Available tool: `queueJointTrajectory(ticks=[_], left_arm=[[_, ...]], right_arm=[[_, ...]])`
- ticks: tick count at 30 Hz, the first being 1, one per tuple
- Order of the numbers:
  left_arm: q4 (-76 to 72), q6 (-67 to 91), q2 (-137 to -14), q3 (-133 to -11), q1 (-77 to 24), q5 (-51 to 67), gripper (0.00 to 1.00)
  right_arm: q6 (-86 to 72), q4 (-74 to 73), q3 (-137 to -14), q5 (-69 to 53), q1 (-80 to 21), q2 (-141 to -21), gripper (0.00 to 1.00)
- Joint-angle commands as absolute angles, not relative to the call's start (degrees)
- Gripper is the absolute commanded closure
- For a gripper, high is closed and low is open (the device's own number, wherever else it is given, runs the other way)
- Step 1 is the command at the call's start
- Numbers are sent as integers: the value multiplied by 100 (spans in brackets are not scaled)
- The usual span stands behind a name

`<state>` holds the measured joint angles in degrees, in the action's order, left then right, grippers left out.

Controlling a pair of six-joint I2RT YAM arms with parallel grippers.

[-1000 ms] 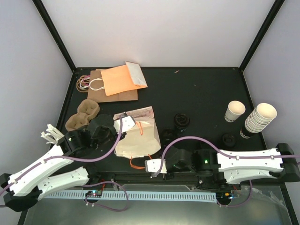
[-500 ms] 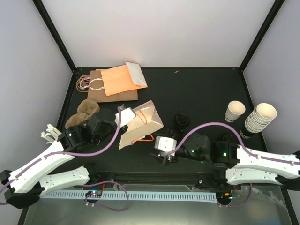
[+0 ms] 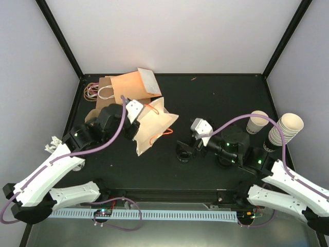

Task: Pack the takeout coffee

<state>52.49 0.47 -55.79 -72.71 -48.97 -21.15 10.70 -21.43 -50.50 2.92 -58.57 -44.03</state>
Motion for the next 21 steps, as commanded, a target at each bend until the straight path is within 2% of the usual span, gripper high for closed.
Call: queueJointTrajectory(ticks=[1, 8, 10, 17, 21], left_arm=[[5836, 1095, -6024, -8148, -4509, -1354, 98], [6638, 2215, -6829, -9068, -3654, 41, 98], [6590, 2339, -6985, -9078, -3514, 421, 98], [6331, 2507, -7653, -9037, -2957, 632, 98], [6094, 2407, -8014, -8764, -2453, 1462, 98]], right_arm=[[97, -2058, -5203, 517, -5399, -4583, 0], [-578, -2455, -5326, 850, -4825, -4904, 0], [-769, -2549, -5331, 859, -4638, -4982, 0], [-1149, -2634, -5188, 460, -4105, -5041, 0], [-1200, -2913, -5251, 405, -4046, -5239, 0]])
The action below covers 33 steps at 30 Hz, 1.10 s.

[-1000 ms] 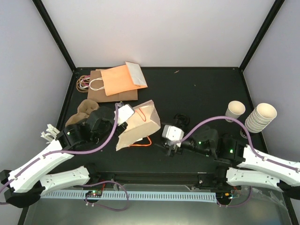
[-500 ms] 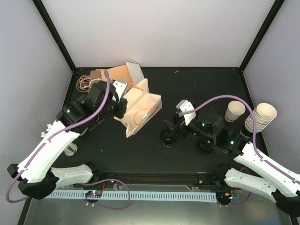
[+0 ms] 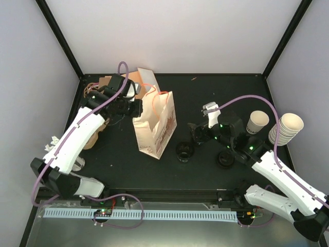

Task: Pack the takeout coffee

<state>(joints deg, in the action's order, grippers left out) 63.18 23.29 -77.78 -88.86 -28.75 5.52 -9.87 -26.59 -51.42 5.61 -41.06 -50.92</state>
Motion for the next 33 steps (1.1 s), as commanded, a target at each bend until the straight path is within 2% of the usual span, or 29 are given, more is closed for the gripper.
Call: queueJointTrajectory(ticks=[1, 3, 4, 8, 10, 11, 13, 19, 24, 30, 33], left_arm=[[6098, 2389, -8109, -8761, -2371, 1608, 98], [6150, 2341, -8281, -8813, -2251, 1718, 95], [6216, 2326, -8347, -8868, -2208, 1707, 89], [6517, 2222, -8344, -9081, -2158, 1530, 49], [6535, 2160, -8164, -9086, -2162, 1527, 25], [6557, 2142, -8079, -9081, -2161, 1528, 17], [6592, 2102, -7880, -9070, -2162, 1578, 9], [7072, 1911, -7381, -9070, -2159, 2312, 2], [7552, 1761, -6787, -9088, -2153, 2672, 1], [8062, 1839, -6364, -9798, -2043, 2123, 1], [8275, 1925, -6324, -10220, -1929, 1471, 1]], right_arm=[[-1195, -2955, -5256, 419, -4043, -5275, 0], [-1161, -2976, -5214, 422, -4030, -5269, 0], [-1146, -2953, -5179, 403, -4025, -5242, 0], [-1100, -2870, -5064, 299, -3998, -5134, 0], [-1064, -2837, -5035, 313, -3980, -5123, 0], [-1050, -2823, -5028, 323, -3975, -5124, 0], [-1025, -2802, -5035, 310, -3957, -5145, 0], [-997, -2733, -5105, 229, -3942, -5200, 0], [-998, -2681, -5104, 212, -3933, -5241, 0], [-1058, -2660, -5098, 219, -3928, -5258, 0], [-1097, -2663, -5085, 243, -3918, -5211, 0]])
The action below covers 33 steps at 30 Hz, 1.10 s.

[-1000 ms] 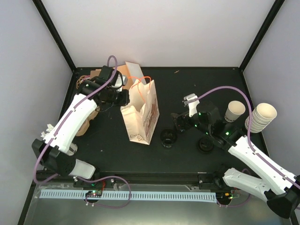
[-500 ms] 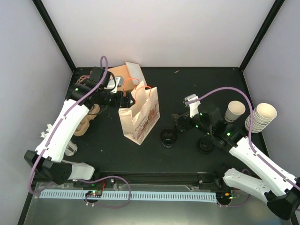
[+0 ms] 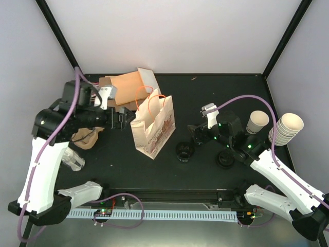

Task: Pack the takeout coffee

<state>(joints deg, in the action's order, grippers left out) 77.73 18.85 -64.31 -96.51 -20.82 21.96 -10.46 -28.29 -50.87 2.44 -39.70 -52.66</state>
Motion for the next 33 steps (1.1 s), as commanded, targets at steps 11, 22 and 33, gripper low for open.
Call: queueJointTrajectory(ticks=[11, 22, 33], left_arm=[[7054, 2372, -5765, -8536, -106, -216, 1], [5433, 2496, -6824, -6929, 1213, 595, 4], [5774, 3719, -8841, -7463, 1258, -256, 19]], right_arm=[[-1764, -2955, -5181, 687, -3914, -4875, 0], [-2306, -2645, -4221, 248, -3919, -4167, 0], [-2338, -2431, -3775, 252, -3920, -3546, 0]])
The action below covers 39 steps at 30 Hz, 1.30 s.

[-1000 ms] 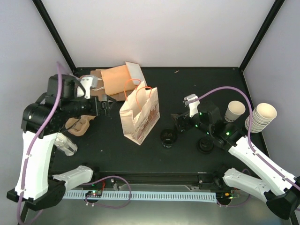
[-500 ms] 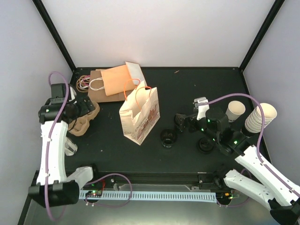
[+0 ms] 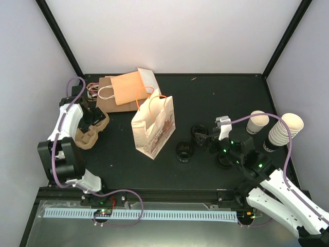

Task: Pack the takeout coffee

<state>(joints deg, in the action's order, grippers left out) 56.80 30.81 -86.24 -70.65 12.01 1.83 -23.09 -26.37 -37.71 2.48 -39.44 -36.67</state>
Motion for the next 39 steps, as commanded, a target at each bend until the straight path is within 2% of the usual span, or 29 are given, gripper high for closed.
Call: queueJointTrajectory(ticks=[1, 7, 10, 14, 18, 20, 29, 39], left_arm=[[5740, 3718, -8896, -7498, 1264, -295, 20], [5375, 3181, -9192, -7488, 1217, -395, 26], [5405, 3085, -9341, -7443, 1222, -566, 25], [5410, 3116, -9476, -7417, 1226, -543, 19], [5418, 3162, -9571, -7398, 1224, -495, 7], [5446, 3217, -9624, -7362, 1227, -403, 6], [5003, 3519, -9258, -6559, 1188, 729, 9], [5055, 3456, -8644, -6166, 976, 1261, 11]], right_arm=[[-2335, -2434, -3772, 257, -3918, -3529, 0], [-2323, -2348, -3714, 71, -3918, -3448, 0], [-2302, -2334, -3710, -10, -3920, -3452, 0], [-2294, -2303, -3706, -58, -3924, -3451, 0], [-2281, -2328, -3711, -76, -3920, -3441, 0], [-2284, -2333, -3709, -65, -3924, -3422, 0], [-2302, -2332, -3709, -80, -3919, -3407, 0], [-2311, -2373, -3691, -82, -3915, -3361, 0]])
